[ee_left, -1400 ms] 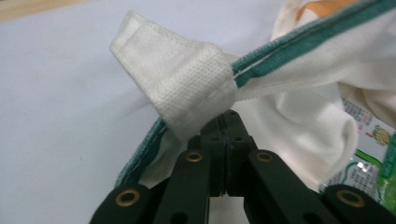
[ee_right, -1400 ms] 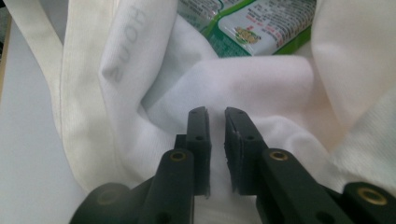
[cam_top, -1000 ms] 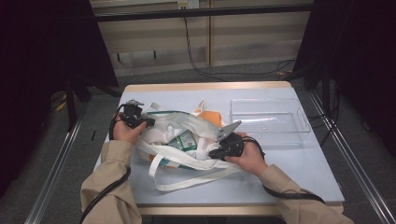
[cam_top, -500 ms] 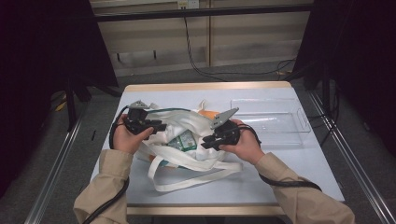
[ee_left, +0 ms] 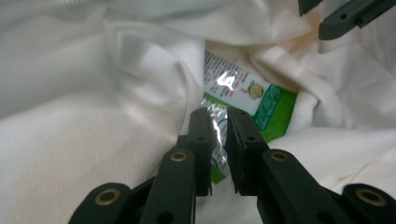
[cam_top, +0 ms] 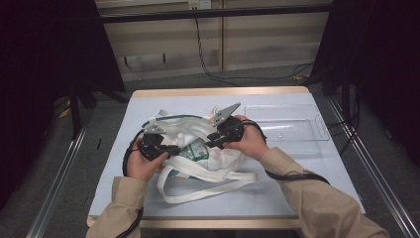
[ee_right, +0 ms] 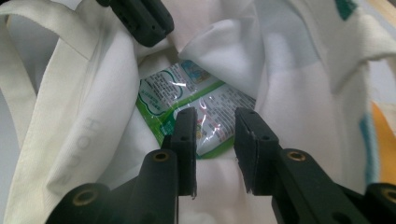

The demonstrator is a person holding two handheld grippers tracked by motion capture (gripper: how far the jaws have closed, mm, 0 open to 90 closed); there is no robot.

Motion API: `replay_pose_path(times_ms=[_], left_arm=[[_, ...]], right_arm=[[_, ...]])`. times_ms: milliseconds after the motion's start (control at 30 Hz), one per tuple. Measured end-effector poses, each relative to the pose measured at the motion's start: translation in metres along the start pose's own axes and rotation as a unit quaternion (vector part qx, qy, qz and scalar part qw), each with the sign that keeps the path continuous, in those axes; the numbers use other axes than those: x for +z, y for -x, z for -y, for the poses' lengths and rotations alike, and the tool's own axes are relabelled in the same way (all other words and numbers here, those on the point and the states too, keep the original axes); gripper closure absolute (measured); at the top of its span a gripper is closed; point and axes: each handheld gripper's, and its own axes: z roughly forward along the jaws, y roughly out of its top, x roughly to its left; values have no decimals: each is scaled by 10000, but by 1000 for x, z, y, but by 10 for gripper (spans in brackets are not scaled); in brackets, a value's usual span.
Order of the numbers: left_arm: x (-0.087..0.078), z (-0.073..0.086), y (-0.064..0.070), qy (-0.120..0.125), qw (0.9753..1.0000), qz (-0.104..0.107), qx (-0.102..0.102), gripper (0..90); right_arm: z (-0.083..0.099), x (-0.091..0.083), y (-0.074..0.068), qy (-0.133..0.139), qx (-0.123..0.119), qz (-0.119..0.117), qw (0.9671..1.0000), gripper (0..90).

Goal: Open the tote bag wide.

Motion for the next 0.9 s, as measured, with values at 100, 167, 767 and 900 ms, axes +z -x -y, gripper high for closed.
replay_pose_path(times_ms=[100,167,767,900], left_arm=[[0,3,2,51,10000,16,-61,842],[-2,5,2,2,10000,40,-88,856],[1,18,11,-286,9993,228,-78,900],[0,20,11,-332,9990,293,-84,900]], right_arm=[[-3,10,3,-43,16,-11,10000,713],[-3,16,5,-127,109,36,9999,717],[2,36,26,-529,273,560,9967,900],[4,40,27,-562,339,599,9960,900]])
